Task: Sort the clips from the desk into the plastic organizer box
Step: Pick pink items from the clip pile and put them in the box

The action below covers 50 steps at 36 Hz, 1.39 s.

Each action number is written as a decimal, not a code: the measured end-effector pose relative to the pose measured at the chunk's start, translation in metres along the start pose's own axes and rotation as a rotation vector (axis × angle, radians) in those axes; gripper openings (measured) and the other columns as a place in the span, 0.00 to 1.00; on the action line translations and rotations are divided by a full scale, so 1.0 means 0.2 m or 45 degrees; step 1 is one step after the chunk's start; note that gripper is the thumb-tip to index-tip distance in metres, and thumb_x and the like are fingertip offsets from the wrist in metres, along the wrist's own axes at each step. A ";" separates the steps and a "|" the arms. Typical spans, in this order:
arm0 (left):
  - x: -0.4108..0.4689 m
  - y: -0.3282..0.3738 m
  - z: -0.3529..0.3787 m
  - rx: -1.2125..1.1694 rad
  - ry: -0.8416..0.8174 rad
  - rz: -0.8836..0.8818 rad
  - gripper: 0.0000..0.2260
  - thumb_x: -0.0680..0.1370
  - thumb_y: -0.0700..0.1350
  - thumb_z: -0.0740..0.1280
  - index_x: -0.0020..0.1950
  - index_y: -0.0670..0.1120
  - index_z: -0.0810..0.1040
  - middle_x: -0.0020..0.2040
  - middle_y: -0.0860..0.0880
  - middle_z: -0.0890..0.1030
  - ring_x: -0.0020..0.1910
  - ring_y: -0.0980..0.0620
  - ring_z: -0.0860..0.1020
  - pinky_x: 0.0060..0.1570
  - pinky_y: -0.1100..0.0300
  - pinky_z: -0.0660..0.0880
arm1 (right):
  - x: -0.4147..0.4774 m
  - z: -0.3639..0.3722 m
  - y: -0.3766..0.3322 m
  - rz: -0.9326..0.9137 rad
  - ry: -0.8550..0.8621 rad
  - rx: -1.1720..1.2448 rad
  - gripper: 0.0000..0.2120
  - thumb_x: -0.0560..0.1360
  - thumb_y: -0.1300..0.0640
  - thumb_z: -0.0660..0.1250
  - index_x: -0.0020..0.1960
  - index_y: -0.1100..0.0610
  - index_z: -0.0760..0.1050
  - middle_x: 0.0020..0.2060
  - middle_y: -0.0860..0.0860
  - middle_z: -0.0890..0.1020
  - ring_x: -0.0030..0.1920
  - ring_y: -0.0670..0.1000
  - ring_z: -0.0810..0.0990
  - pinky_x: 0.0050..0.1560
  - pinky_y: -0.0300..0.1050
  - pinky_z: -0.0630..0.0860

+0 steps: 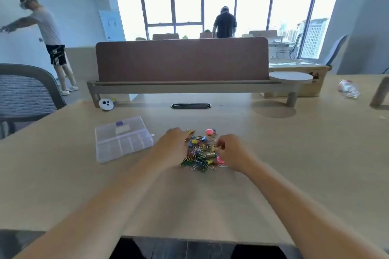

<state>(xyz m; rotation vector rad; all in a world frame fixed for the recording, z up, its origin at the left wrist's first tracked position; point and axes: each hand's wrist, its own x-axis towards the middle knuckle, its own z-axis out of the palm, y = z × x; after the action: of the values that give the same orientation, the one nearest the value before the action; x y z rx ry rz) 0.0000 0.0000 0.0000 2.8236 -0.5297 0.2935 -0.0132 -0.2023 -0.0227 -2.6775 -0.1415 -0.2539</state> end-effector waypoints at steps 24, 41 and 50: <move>-0.05 -0.14 0.07 0.003 -0.100 0.026 0.09 0.79 0.47 0.62 0.57 0.48 0.77 0.52 0.46 0.77 0.53 0.45 0.75 0.46 0.54 0.73 | -0.04 0.01 -0.08 0.029 -0.105 -0.164 0.04 0.74 0.57 0.63 0.41 0.55 0.75 0.42 0.51 0.76 0.40 0.52 0.76 0.43 0.47 0.77; 0.30 -0.09 0.06 -0.206 0.002 0.090 0.08 0.80 0.45 0.60 0.54 0.45 0.77 0.51 0.49 0.71 0.42 0.53 0.75 0.41 0.62 0.67 | 0.42 0.04 -0.02 -0.029 0.016 -0.117 0.12 0.78 0.55 0.61 0.58 0.54 0.78 0.48 0.48 0.76 0.48 0.50 0.77 0.43 0.40 0.70; 0.44 -0.09 0.13 -0.215 -0.025 0.098 0.10 0.81 0.45 0.59 0.56 0.44 0.77 0.52 0.47 0.71 0.38 0.51 0.79 0.37 0.62 0.70 | 0.62 0.10 0.02 -0.059 -0.127 -0.212 0.19 0.76 0.48 0.67 0.63 0.56 0.77 0.58 0.53 0.77 0.54 0.53 0.79 0.55 0.48 0.78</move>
<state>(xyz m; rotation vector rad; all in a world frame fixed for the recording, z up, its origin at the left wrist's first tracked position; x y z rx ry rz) 0.0905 -0.0205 -0.0070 2.6498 -0.6369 0.2250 0.1111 -0.1901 -0.0185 -2.8563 -0.2226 -0.1519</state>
